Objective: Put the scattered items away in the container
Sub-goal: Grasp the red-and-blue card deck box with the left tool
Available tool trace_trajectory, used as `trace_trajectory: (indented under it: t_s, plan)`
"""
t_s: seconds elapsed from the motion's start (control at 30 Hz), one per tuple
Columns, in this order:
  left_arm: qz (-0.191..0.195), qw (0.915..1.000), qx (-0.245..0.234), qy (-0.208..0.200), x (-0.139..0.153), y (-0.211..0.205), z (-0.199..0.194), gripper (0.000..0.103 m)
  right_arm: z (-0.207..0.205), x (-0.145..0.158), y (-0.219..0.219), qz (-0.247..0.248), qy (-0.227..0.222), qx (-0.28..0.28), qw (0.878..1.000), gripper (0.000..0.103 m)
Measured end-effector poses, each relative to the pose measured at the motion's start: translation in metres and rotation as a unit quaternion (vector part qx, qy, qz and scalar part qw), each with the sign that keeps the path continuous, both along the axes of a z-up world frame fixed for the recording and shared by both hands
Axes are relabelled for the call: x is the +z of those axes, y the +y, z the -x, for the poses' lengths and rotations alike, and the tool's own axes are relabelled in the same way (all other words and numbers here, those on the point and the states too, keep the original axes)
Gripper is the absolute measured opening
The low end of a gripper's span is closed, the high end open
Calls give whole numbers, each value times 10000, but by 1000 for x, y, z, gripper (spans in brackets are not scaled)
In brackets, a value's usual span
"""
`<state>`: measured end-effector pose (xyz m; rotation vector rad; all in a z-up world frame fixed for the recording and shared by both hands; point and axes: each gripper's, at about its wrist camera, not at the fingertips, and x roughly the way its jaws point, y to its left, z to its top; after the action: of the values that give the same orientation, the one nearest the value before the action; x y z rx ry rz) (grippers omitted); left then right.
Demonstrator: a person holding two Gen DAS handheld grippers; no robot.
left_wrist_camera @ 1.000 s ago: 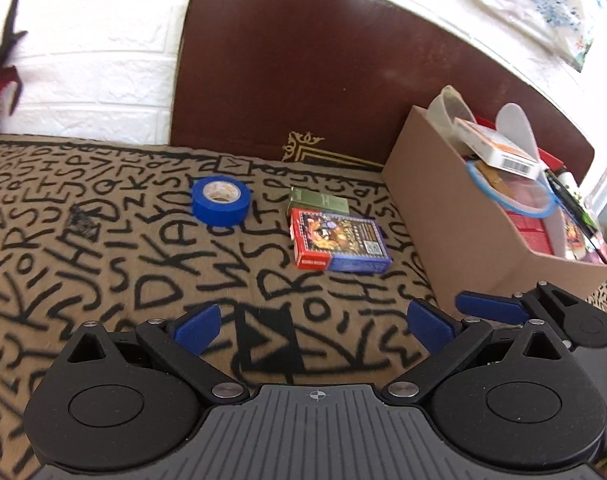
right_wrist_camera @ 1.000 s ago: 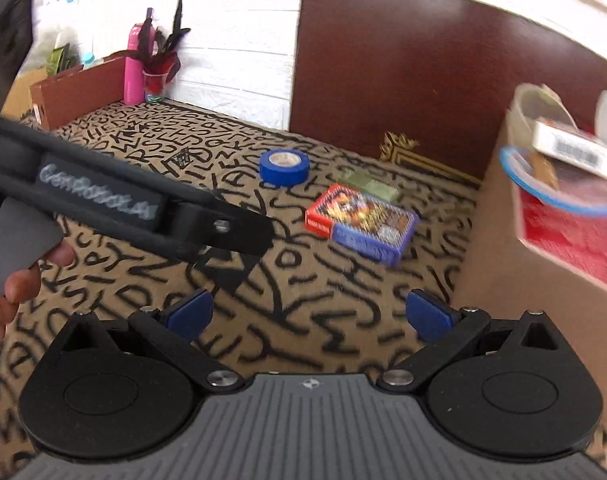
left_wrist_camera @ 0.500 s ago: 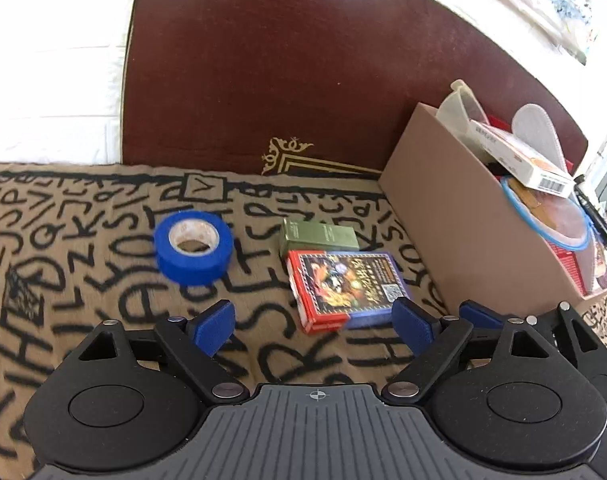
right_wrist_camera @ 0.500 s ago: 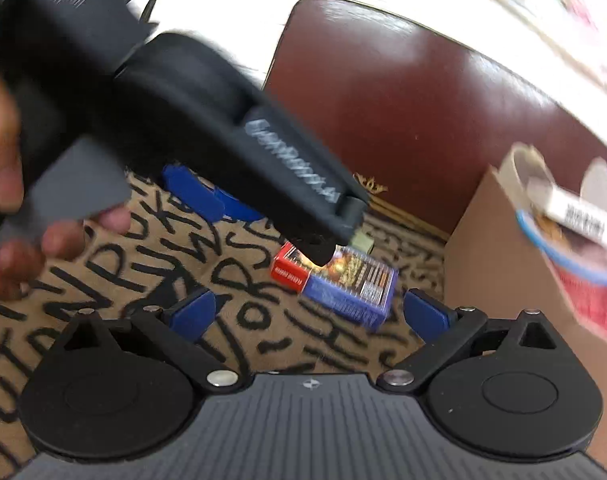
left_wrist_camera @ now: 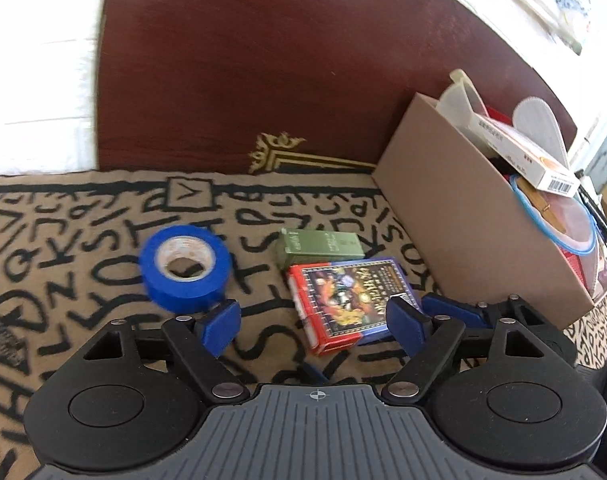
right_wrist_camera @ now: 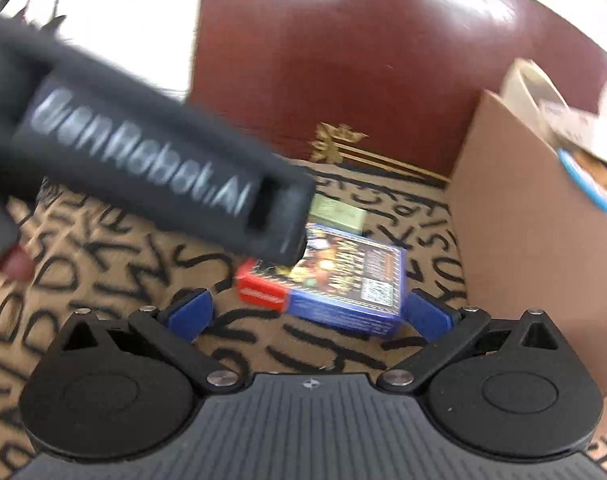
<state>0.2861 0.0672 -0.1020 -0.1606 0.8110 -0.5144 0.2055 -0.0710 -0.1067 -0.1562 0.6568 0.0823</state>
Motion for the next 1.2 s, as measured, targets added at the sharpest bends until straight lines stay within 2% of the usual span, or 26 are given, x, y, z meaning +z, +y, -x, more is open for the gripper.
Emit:
trace_trajectory:
  t_s: [0.1,0.13,0.17,0.2,0.23,0.27,0.43,0.57,0.7,0.77,0.87,0.97,1.03,1.1,1.2]
  plan:
    - [121,9997,-149,160,-8,-5,-13,86,-7,-4,-16,-597,154,-117,9980,103]
    - [156,9994,-178,234,-12,-5,-17,84,-8,-5,-17,-629,118,-103,9979,103]
    - [206,9990,-215,327,-15,-6,-20,75,-8,-6,-19,-630,78,-57,9980,103]
    - [285,9985,-238,395,-17,-5,-23,71,-8,-6,-21,-677,62,3,9977,101]
    - [363,9981,-225,445,-19,-3,-23,66,-8,-6,-25,-734,46,43,9973,95]
    - [369,9980,-198,472,-19,-1,-23,61,-6,-5,-27,-731,14,116,9973,93]
    - [206,9979,-300,540,-16,3,-5,56,9,-5,-22,-629,62,533,9966,93]
    - [176,9974,-319,617,-14,2,33,56,34,-2,-6,-601,265,786,9947,93]
    - [307,9956,-493,738,-15,-3,91,57,84,-1,-11,-489,537,1062,9917,94]
    - [411,9946,-504,803,-17,-4,120,61,110,-3,-15,-505,625,1244,9890,95]
    - [381,9962,-427,659,-17,-5,148,66,139,-3,-25,-680,687,1666,9813,95]
    - [487,9961,-284,675,-16,-3,156,70,154,-1,-34,-500,568,1658,9833,95]
    - [480,9960,-237,720,-16,-4,154,71,151,-1,-42,-626,606,1609,9831,95]
    - [409,9962,-272,719,-14,-6,152,72,149,2,-46,-739,604,1795,9791,95]
    - [371,9960,-328,741,-14,-8,149,71,140,-1,-46,-475,522,2247,9719,90]
